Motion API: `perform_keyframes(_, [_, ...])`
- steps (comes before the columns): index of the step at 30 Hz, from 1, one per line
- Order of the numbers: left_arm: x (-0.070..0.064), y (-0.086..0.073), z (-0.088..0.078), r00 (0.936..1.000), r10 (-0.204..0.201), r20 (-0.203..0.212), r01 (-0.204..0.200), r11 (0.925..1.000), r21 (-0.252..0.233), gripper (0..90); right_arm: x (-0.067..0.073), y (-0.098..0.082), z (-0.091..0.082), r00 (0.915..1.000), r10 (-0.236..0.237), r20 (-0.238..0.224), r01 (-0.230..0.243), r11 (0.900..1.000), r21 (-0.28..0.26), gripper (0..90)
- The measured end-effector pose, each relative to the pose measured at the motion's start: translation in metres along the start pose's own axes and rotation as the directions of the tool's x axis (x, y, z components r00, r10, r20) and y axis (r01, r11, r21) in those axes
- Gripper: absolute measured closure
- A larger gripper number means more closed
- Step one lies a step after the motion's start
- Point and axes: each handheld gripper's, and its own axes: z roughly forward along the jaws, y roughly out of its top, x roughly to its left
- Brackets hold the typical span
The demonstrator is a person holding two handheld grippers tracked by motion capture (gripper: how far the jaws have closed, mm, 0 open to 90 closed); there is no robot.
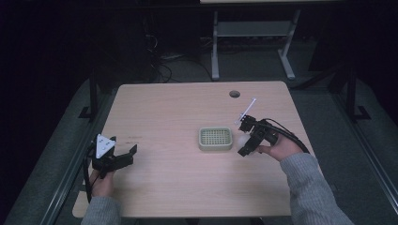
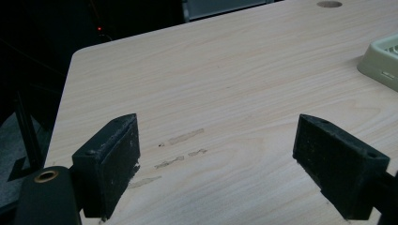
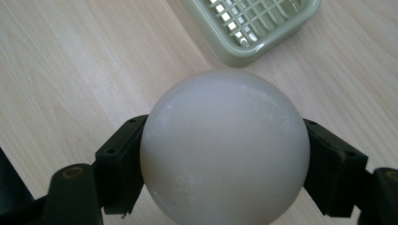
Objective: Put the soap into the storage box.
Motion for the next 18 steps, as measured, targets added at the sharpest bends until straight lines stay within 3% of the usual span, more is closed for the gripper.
perform_keyframes(18, [-0.001, 0.000, 0.000, 1.0000, -0.003, 0.001, 0.003, 1.0000, -0.001, 14.8, -0.005, 0.016, -0.001, 0.9999, -0.011, -0.006, 0.011, 1.000, 0.007, 23.9])
